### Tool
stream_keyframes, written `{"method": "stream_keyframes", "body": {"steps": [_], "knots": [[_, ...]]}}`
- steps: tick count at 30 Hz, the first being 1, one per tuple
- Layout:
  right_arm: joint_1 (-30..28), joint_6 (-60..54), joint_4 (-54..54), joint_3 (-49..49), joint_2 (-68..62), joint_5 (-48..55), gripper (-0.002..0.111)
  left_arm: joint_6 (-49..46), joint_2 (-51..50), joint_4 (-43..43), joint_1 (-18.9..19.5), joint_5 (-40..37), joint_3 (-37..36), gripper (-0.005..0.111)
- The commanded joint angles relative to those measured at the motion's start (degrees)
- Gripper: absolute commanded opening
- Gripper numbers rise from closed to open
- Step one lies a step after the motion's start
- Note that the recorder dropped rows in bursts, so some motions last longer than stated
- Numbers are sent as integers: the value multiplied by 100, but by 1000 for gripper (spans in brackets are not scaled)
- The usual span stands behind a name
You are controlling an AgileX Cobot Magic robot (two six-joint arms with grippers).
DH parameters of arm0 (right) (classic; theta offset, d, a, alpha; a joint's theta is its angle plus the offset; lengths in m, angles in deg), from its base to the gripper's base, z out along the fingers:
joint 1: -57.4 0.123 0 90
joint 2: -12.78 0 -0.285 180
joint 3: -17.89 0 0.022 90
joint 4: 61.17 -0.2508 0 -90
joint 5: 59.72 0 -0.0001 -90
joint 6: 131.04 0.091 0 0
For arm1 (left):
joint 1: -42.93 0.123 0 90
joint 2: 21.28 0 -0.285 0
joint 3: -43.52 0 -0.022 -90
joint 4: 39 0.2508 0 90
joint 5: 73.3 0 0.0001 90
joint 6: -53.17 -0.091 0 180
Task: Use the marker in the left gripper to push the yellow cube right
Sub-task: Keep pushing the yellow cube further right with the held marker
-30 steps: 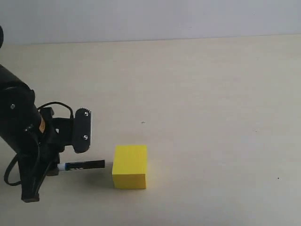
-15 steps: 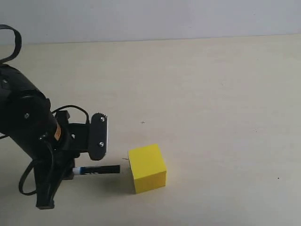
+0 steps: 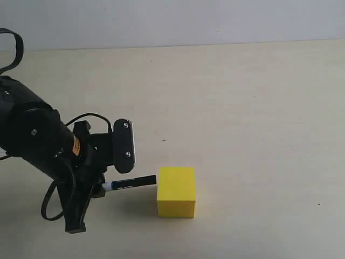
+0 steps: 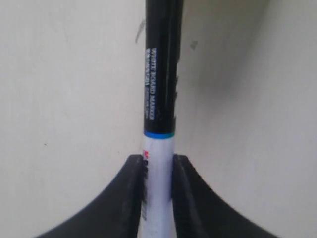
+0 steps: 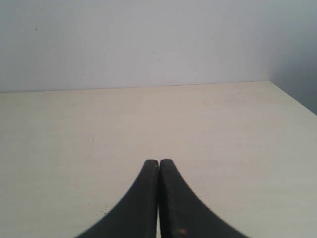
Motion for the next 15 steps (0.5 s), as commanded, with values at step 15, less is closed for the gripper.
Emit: {"method": "stream_keyframes", "body": {"steps": [15], "knots": [[-28, -9, 13, 26, 30, -25, 0, -52, -1, -131, -336, -653, 20, 0]]}}
